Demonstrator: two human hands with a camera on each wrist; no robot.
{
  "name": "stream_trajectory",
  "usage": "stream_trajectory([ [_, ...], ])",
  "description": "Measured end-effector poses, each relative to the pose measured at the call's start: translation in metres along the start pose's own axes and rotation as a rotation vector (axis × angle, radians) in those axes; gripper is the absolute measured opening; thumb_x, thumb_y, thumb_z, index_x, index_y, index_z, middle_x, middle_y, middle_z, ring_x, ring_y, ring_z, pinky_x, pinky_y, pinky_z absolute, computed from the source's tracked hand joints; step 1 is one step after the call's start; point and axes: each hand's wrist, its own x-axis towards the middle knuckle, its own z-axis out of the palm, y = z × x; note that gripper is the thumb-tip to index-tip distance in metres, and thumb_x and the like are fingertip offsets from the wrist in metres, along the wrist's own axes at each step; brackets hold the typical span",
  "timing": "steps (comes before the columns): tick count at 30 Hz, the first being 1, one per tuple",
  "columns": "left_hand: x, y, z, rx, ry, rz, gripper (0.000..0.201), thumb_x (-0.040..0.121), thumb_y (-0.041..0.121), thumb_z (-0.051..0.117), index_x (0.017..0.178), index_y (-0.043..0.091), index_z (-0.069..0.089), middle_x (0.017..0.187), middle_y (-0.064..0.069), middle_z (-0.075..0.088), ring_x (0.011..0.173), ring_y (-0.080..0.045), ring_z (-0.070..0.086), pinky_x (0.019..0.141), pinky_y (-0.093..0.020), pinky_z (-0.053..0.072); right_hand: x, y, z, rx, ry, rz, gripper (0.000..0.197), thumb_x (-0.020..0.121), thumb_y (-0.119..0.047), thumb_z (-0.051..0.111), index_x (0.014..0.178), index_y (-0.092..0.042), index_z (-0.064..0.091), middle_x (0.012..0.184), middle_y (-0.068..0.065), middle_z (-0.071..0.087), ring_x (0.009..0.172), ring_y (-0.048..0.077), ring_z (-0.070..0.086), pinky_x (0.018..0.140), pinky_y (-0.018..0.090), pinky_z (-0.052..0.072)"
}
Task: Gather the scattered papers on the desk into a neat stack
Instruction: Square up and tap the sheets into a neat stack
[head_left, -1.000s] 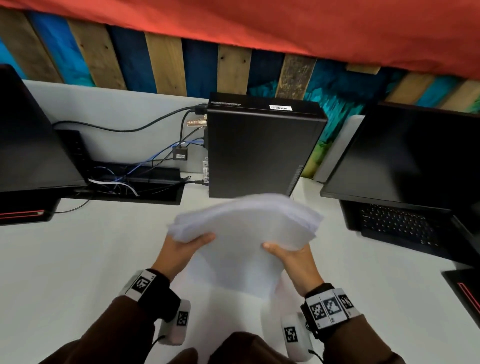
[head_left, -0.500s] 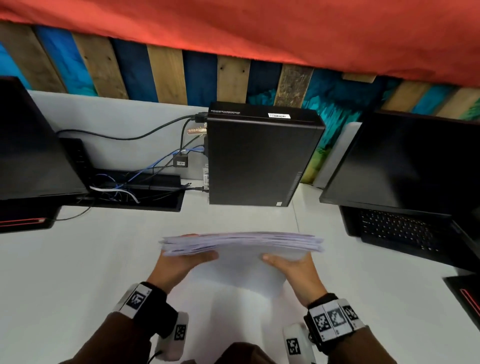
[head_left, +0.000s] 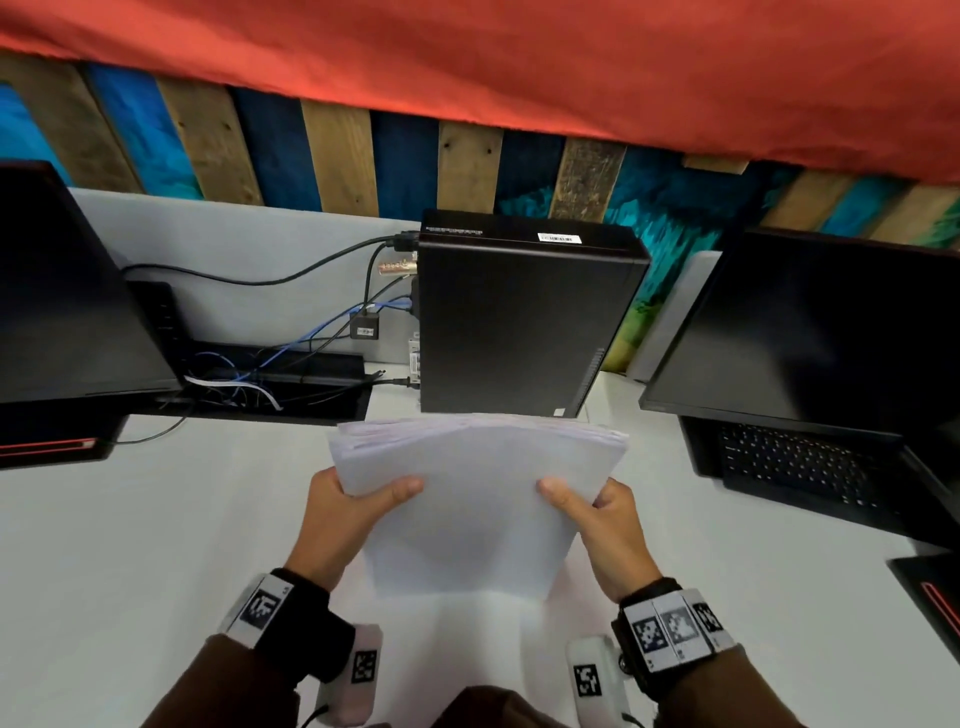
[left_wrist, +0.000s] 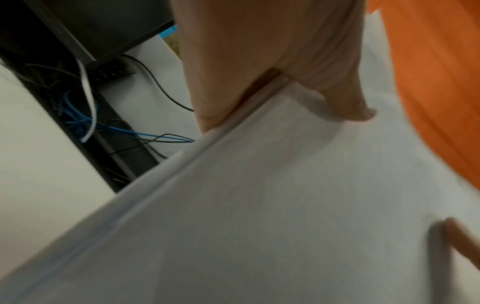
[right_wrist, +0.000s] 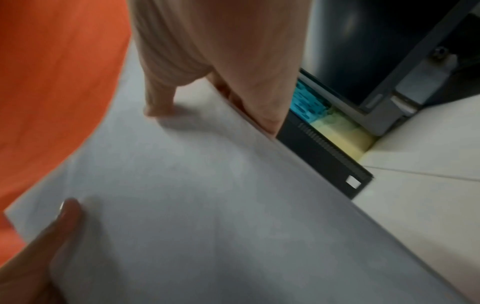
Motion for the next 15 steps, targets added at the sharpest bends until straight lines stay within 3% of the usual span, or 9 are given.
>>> stream_trajectory([
  [3, -0.001, 0.012, 0.007, -0.014, 0.083, 0.111, 0.031, 0.044, 0.035, 0.081, 0.072, 0.024, 0.078, 0.072, 0.012, 0.077, 0.066, 0.0, 0.07, 0.057, -0.014, 0.054, -0.002, -0.018, 0.004, 0.093, 0.02, -0.127, 0.014, 0.083, -0.025, 0.065, 0.076, -0.016, 0.073, 0.071, -0.007, 0.075, 0.068, 0.004, 0.069, 0.062, 0.017, 0.051],
  [5, -0.002, 0.023, 0.012, 0.007, 0.124, 0.203, 0.031, 0.057, 0.039, 0.068, 0.084, 0.024, 0.073, 0.081, 0.007, 0.076, 0.073, -0.004, 0.068, 0.063, -0.016, 0.053, -0.002, -0.029, 0.007, 0.108, 0.004, -0.213, 0.038, 0.081, -0.044, 0.055, 0.082, -0.011, 0.073, 0.083, -0.002, 0.075, 0.079, 0.012, 0.068, 0.069, 0.023, 0.052],
  [6, -0.003, 0.028, 0.016, 0.029, 0.149, 0.235, 0.032, 0.063, 0.043, 0.061, 0.085, 0.023, 0.071, 0.086, 0.005, 0.074, 0.076, -0.006, 0.065, 0.066, -0.018, 0.051, 0.0, -0.033, 0.009, 0.099, 0.022, -0.217, 0.046, 0.082, -0.05, 0.052, 0.076, -0.009, 0.071, 0.08, 0.001, 0.071, 0.076, 0.015, 0.064, 0.068, 0.028, 0.049],
  [7, -0.003, 0.032, 0.018, 0.049, 0.18, 0.252, 0.031, 0.068, 0.045, 0.055, 0.083, 0.023, 0.07, 0.086, 0.004, 0.072, 0.077, -0.006, 0.063, 0.068, -0.018, 0.049, 0.001, -0.038, 0.012, 0.096, 0.057, -0.199, 0.047, 0.085, -0.049, 0.05, 0.064, -0.01, 0.066, 0.071, 0.0, 0.065, 0.068, 0.013, 0.058, 0.063, 0.029, 0.044],
  [9, -0.001, 0.034, 0.022, 0.081, 0.265, 0.243, 0.022, 0.074, 0.039, 0.052, 0.074, 0.027, 0.071, 0.077, 0.013, 0.07, 0.076, -0.005, 0.061, 0.071, -0.021, 0.046, 0.002, -0.044, 0.014, 0.082, 0.096, -0.138, 0.043, 0.09, -0.032, 0.049, 0.051, -0.018, 0.061, 0.057, -0.007, 0.06, 0.055, 0.007, 0.052, 0.056, 0.025, 0.041],
  [10, 0.001, 0.034, 0.023, 0.096, 0.301, 0.227, 0.019, 0.076, 0.033, 0.053, 0.07, 0.028, 0.071, 0.074, 0.016, 0.07, 0.077, -0.007, 0.061, 0.073, -0.025, 0.046, 0.003, -0.044, 0.014, 0.082, 0.105, -0.138, 0.038, 0.087, -0.029, 0.05, 0.053, -0.018, 0.064, 0.057, -0.008, 0.063, 0.055, 0.006, 0.055, 0.055, 0.023, 0.044],
  [13, 0.003, 0.032, 0.022, 0.13, 0.341, 0.195, 0.022, 0.08, 0.026, 0.053, 0.068, 0.028, 0.071, 0.073, 0.016, 0.07, 0.079, -0.013, 0.06, 0.075, -0.033, 0.045, 0.001, -0.045, 0.011, 0.062, 0.041, -0.261, 0.03, 0.07, -0.038, 0.054, 0.07, -0.013, 0.071, 0.072, -0.006, 0.071, 0.069, 0.006, 0.062, 0.063, 0.014, 0.048],
  [15, 0.002, 0.033, 0.021, 0.159, 0.324, 0.193, 0.02, 0.08, 0.03, 0.053, 0.073, 0.03, 0.071, 0.075, 0.016, 0.07, 0.08, -0.014, 0.061, 0.075, -0.032, 0.045, 0.0, -0.039, 0.007, -0.033, -0.009, -0.331, 0.022, 0.072, -0.032, 0.064, 0.082, -0.014, 0.072, 0.082, -0.006, 0.072, 0.079, 0.006, 0.065, 0.07, 0.015, 0.049],
])
